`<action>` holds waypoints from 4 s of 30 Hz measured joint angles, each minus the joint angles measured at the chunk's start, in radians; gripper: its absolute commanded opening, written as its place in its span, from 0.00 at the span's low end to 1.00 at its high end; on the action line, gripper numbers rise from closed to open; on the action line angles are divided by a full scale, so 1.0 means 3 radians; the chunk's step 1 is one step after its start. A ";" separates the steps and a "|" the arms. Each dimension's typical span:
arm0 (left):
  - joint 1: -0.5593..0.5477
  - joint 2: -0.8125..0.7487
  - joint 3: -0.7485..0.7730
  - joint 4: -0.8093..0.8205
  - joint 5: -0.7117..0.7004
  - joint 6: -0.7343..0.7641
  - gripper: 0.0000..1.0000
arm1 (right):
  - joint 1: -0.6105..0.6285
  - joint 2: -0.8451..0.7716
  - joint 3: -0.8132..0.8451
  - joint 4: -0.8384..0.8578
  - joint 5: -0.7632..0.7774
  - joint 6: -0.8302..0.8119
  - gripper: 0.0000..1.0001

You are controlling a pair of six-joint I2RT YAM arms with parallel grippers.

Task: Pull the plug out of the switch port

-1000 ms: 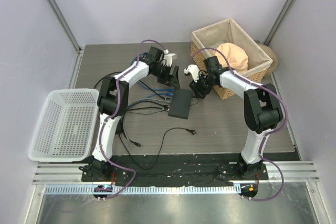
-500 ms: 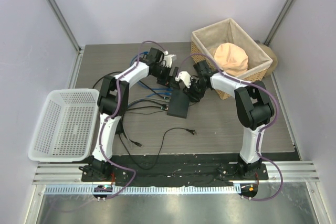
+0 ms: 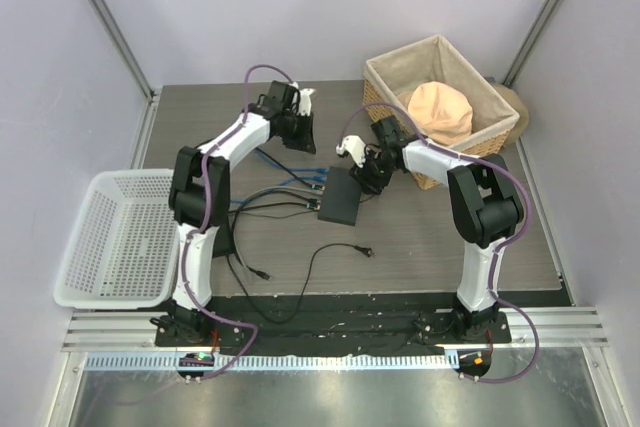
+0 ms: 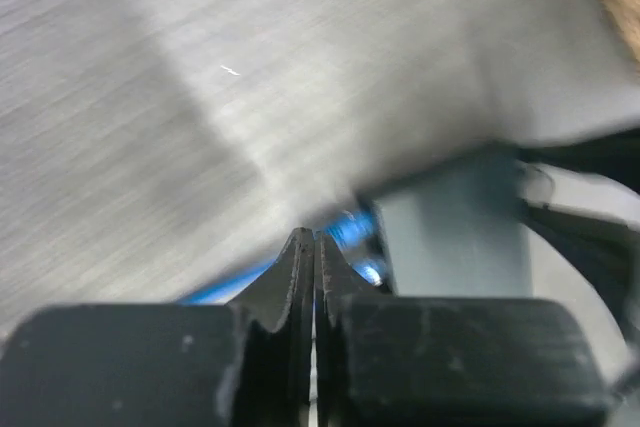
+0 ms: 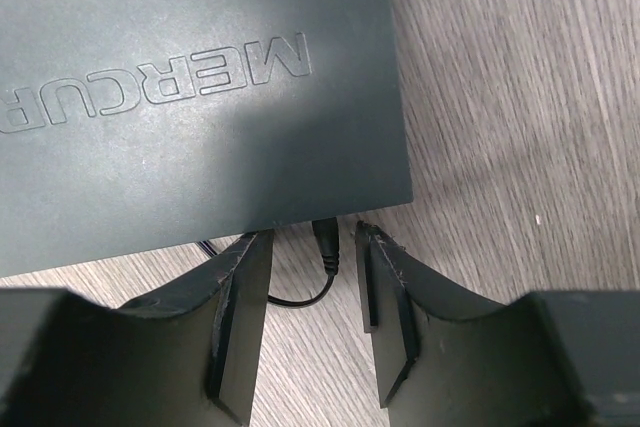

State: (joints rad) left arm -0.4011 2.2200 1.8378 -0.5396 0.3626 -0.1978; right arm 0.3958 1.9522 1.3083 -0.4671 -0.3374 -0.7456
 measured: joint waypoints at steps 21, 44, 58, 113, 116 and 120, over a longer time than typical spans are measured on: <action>-0.0102 -0.0028 -0.0673 0.0426 0.1106 -0.0472 0.00 | -0.0158 0.0052 0.0028 0.0025 -0.0315 0.0384 0.51; -0.0173 0.0081 -0.0415 0.0365 0.0855 -0.0361 0.00 | -0.0099 0.0151 0.0170 -0.0019 -0.0220 -0.0328 0.01; -0.0174 0.0089 -0.0404 0.0365 0.0841 -0.0360 0.00 | 0.0019 -0.0020 -0.0098 0.0262 0.0043 -0.0664 0.01; -0.0271 0.0089 -0.0388 0.0387 0.0806 -0.0172 0.00 | -0.0029 -0.0145 -0.0379 0.0542 0.0174 -0.1043 0.01; -0.0278 0.0089 -0.0384 0.0385 0.0802 -0.0169 0.00 | -0.0028 -0.0173 -0.0423 0.0585 0.0253 -0.1099 0.01; -0.0285 0.0090 -0.0373 0.0370 0.0797 -0.0154 0.00 | -0.0028 -0.0135 -0.0336 0.0482 0.0309 -0.1026 0.02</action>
State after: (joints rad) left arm -0.4866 2.2471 1.7260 -0.4286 0.6018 -0.2440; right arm 0.3874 1.9118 1.2076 -0.3225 -0.2447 -1.0534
